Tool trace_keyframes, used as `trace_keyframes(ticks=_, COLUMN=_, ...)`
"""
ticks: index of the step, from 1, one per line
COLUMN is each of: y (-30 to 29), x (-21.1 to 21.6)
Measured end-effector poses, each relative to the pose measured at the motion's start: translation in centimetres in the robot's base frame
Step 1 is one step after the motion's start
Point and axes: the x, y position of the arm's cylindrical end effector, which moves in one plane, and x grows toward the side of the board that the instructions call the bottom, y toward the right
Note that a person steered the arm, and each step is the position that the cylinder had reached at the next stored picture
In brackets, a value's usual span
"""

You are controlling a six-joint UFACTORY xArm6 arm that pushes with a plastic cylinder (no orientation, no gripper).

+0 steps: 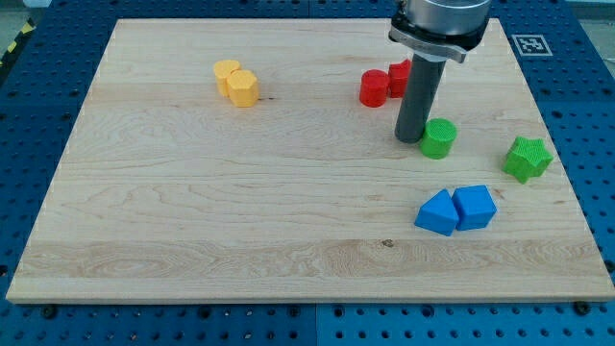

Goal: Push the green circle into the green star

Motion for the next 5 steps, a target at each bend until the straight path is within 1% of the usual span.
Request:
trace_keyframes(ticks=1, y=5.1, x=0.1)
trace_keyframes(ticks=3, y=1.5, x=2.0)
trace_keyframes(ticks=4, y=6.1, x=2.1)
trace_keyframes(ticks=5, y=7.5, x=2.1)
